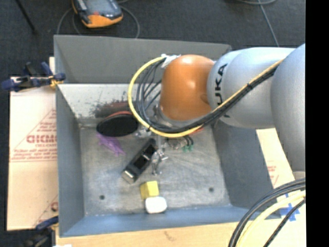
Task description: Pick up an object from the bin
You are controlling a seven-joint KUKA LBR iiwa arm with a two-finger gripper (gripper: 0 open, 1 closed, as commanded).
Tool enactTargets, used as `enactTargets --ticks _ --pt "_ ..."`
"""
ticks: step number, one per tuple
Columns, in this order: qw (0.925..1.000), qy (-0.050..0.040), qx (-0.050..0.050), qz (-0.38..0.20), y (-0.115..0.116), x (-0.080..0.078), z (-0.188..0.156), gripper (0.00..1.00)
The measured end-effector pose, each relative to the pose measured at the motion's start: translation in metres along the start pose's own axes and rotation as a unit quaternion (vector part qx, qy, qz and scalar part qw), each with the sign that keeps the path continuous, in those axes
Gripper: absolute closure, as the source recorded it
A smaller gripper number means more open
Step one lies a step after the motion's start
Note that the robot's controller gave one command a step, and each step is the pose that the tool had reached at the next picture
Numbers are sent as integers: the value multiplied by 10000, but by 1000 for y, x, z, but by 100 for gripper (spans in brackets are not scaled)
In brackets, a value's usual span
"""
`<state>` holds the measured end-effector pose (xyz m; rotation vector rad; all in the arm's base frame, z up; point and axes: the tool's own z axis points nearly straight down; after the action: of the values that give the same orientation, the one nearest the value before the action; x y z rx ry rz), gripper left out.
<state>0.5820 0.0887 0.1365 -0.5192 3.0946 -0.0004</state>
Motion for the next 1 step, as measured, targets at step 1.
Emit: enactTargets --ticks 1 --pt "9990 -25 8 -442 4 -5 41 0"
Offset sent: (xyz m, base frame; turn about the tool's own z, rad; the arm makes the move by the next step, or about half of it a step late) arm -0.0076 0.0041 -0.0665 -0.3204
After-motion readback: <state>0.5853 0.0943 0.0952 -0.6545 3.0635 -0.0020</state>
